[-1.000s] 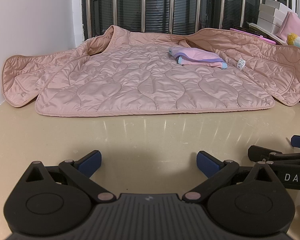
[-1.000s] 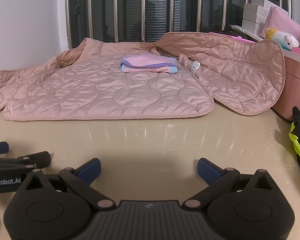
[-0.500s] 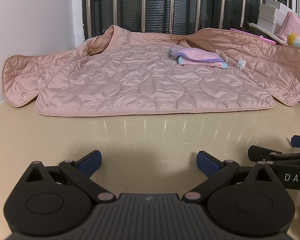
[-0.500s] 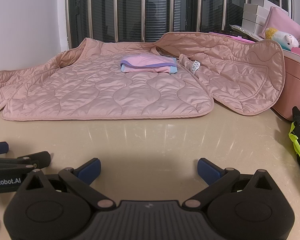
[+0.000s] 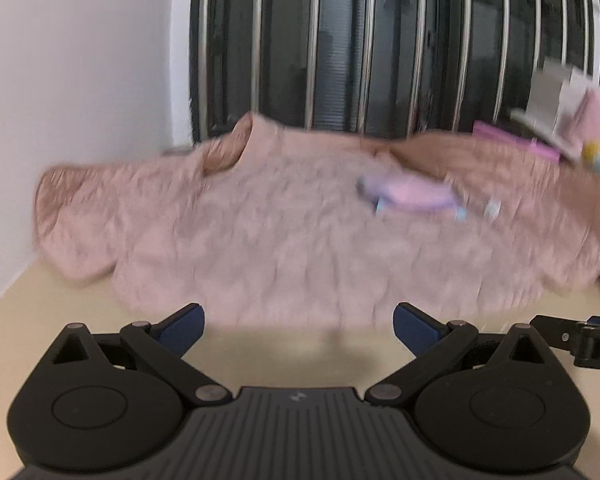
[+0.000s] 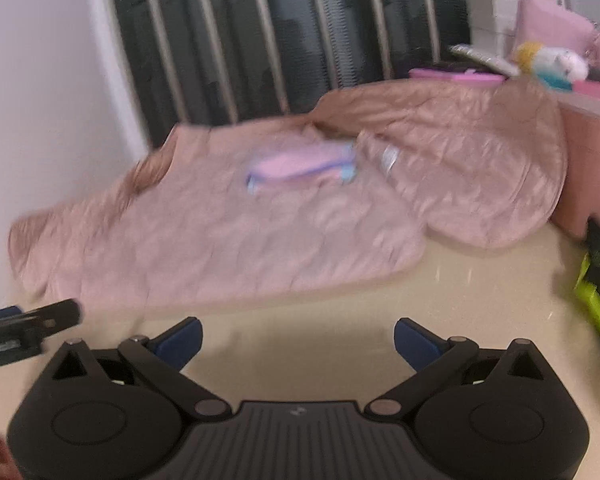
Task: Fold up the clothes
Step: 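Reach both grippers to the pink-and-blue garment and close on its edges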
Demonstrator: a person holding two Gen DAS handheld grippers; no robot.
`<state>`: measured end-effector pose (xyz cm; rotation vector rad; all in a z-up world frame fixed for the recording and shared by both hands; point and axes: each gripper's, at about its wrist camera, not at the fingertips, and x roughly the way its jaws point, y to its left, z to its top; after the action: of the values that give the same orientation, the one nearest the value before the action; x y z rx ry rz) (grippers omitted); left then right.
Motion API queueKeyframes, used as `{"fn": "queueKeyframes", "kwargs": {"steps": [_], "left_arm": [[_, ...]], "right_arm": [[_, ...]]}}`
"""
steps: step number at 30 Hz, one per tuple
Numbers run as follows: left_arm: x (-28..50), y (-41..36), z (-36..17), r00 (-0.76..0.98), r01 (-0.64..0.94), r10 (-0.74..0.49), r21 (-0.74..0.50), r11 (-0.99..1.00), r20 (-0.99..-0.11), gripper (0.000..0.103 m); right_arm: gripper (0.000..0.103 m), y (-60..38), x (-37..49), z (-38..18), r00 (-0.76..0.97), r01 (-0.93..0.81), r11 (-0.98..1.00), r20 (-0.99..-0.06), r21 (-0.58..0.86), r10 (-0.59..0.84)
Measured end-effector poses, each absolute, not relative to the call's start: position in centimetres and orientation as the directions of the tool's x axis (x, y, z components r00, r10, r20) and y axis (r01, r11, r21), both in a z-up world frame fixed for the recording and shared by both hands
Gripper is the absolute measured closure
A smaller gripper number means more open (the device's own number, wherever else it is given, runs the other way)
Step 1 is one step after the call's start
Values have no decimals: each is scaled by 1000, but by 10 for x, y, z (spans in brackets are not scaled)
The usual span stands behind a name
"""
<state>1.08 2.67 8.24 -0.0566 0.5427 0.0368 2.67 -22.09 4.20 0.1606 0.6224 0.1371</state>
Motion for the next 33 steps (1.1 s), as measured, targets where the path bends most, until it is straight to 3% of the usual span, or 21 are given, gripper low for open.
{"fn": "queueKeyframes", "kwargs": {"steps": [5,11,17,25,28,29,31,33], "left_arm": [[71,29,130,867,-96,75,-18,995,-493,1],[180,7,129,824,-46,-24,-109,993,-566,1],[257,-8,84,756,-55,-61,-156,986,-652,1],[309,-4,57,727,-64,-167,-307,950,-667,1],[317,1,49,715,-51,-250,-406,913,-653,3],[319,1,48,718,-50,-254,-412,910,-648,8],[323,-1,46,717,-50,-260,-420,906,-647,23],[326,-2,41,702,-38,-298,-453,891,-647,60]], "right_arm": [[0,-226,79,89,845,-95,984,-511,149,159],[0,-239,181,101,803,-49,942,-548,332,235],[26,-267,271,58,688,68,863,-650,501,323],[30,-271,321,34,694,75,860,-646,505,319],[45,-268,338,17,674,79,858,-662,507,329],[64,-267,344,11,662,83,858,-671,507,333],[78,-262,349,7,664,99,879,-689,466,290],[94,-261,347,8,686,97,892,-679,441,261]]}}
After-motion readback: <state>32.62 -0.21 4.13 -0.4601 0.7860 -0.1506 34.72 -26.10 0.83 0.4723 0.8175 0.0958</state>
